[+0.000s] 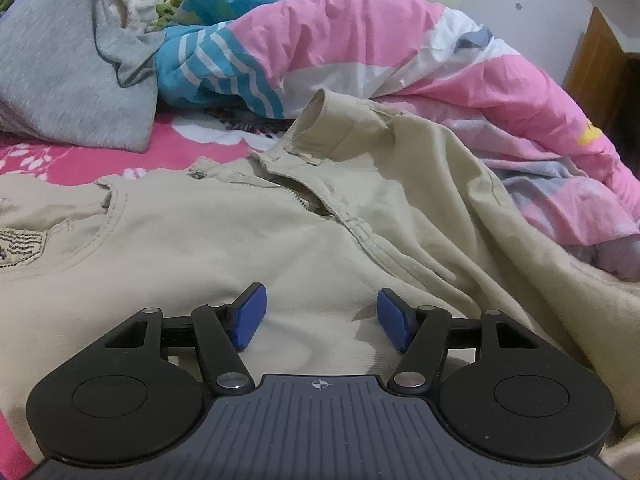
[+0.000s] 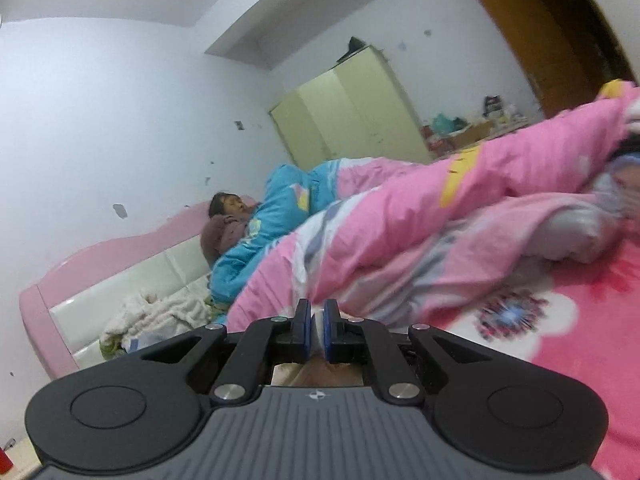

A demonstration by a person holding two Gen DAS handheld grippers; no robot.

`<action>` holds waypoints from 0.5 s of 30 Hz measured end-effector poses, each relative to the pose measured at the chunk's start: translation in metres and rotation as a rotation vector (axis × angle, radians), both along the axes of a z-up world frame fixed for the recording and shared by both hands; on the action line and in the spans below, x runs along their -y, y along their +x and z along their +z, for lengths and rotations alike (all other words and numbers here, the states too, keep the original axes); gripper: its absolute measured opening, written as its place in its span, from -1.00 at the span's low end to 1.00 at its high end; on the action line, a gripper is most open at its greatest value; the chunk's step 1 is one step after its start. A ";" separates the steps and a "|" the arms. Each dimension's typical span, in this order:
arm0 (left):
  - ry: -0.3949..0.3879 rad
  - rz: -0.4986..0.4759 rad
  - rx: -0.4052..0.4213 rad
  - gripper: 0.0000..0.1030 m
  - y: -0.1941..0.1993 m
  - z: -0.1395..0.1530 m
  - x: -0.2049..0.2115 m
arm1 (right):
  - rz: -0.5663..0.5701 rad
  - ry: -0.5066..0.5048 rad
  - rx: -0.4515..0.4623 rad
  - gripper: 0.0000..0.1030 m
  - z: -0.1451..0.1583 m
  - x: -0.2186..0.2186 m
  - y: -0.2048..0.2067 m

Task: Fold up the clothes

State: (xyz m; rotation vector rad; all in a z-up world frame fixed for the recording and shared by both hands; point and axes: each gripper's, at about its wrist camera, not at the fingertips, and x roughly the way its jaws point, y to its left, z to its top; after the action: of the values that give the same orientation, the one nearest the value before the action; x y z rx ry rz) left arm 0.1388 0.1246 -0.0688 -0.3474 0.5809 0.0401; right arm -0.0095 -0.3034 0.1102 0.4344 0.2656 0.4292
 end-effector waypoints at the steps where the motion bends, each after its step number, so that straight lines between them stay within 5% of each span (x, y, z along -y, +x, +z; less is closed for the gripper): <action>1: -0.002 0.000 0.001 0.20 -0.001 0.000 0.000 | -0.025 0.001 -0.034 -0.91 -0.010 0.006 -0.015; 8: -0.017 0.002 0.009 0.21 -0.006 0.000 -0.002 | -0.191 -0.001 -0.382 -0.99 -0.104 0.044 -0.060; 12: -0.002 0.001 0.018 0.21 -0.009 -0.002 0.000 | -0.221 -0.096 -0.625 -0.95 -0.144 0.051 -0.058; 15: 0.004 -0.003 0.024 0.21 -0.012 -0.002 -0.001 | -0.209 -0.116 -0.607 -0.91 -0.129 0.059 -0.070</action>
State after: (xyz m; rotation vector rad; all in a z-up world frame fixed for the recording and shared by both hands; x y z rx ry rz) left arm 0.1272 0.1256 -0.0713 -0.3428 0.5576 0.0340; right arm -0.0798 -0.3628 -0.0192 0.4655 0.8211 0.0650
